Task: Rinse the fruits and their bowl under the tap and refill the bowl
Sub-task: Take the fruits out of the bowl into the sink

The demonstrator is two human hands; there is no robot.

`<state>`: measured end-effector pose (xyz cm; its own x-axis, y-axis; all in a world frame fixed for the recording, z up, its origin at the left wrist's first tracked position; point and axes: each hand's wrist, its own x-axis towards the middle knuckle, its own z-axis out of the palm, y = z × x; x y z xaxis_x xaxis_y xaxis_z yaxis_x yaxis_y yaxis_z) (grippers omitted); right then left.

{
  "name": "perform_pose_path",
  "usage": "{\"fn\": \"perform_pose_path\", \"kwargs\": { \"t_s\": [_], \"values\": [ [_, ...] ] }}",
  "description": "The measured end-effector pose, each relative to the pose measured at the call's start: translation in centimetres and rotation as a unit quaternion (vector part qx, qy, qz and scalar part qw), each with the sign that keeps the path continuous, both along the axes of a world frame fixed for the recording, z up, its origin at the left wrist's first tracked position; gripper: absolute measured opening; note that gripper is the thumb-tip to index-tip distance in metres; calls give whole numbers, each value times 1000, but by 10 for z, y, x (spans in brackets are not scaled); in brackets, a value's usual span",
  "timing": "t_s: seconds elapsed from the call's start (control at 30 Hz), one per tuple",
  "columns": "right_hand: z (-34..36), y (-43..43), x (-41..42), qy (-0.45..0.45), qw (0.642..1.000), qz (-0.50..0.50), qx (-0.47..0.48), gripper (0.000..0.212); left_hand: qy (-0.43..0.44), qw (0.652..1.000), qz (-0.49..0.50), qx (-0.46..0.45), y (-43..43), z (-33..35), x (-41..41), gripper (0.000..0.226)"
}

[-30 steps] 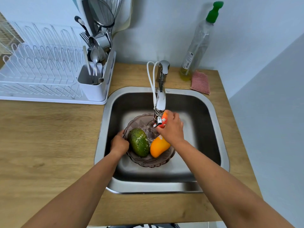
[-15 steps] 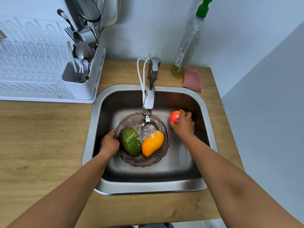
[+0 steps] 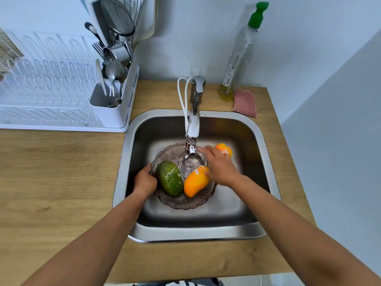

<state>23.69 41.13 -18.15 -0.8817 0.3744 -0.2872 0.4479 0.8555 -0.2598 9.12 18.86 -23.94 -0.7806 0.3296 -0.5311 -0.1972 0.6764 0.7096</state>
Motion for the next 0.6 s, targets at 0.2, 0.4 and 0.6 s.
{"fn": "perform_pose_path", "kwargs": {
  "t_s": [0.2, 0.4, 0.6],
  "values": [
    [-2, -19, -3, -162, 976, 141, 21, 92, 0, 1000, -3, -3, 0, 3, 1, 61],
    [-4, -28, -2, -150, 972, 169, 68, 83, 11, 1000, -3, -4, 1, 8, 3, 60],
    [0, -25, 10, -120, 979, 136, 91, 80, 23, 999, -14, -18, 2, 11, 4, 62]
  ]
}}
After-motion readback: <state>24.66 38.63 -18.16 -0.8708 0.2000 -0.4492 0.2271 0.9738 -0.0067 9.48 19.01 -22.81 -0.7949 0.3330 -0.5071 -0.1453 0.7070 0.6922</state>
